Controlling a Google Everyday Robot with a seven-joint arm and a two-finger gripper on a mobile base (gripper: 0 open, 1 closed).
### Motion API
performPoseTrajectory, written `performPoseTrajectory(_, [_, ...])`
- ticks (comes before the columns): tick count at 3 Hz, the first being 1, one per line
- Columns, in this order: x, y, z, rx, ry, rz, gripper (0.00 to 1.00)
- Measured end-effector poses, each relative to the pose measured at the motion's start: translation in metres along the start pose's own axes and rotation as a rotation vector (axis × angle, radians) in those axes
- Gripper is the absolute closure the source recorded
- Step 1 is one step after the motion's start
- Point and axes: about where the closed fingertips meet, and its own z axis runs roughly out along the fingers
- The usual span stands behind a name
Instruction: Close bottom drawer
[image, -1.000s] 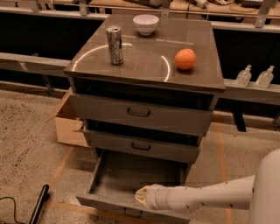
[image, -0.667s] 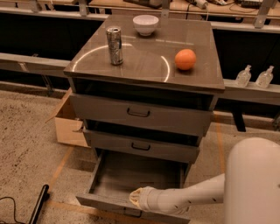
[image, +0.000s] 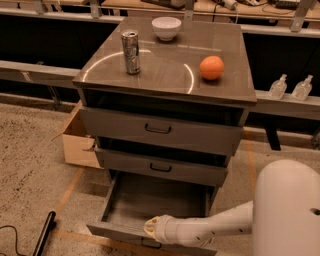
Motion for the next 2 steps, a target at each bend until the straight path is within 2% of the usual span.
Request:
performPoseTrajectory(1, [0.001, 0.013, 0.028, -0.011, -0.037, 0.014, 1.0])
performPoseTrajectory(2, [0.002, 0.029, 0.052, -0.043, -0.066, 0.023, 1.0])
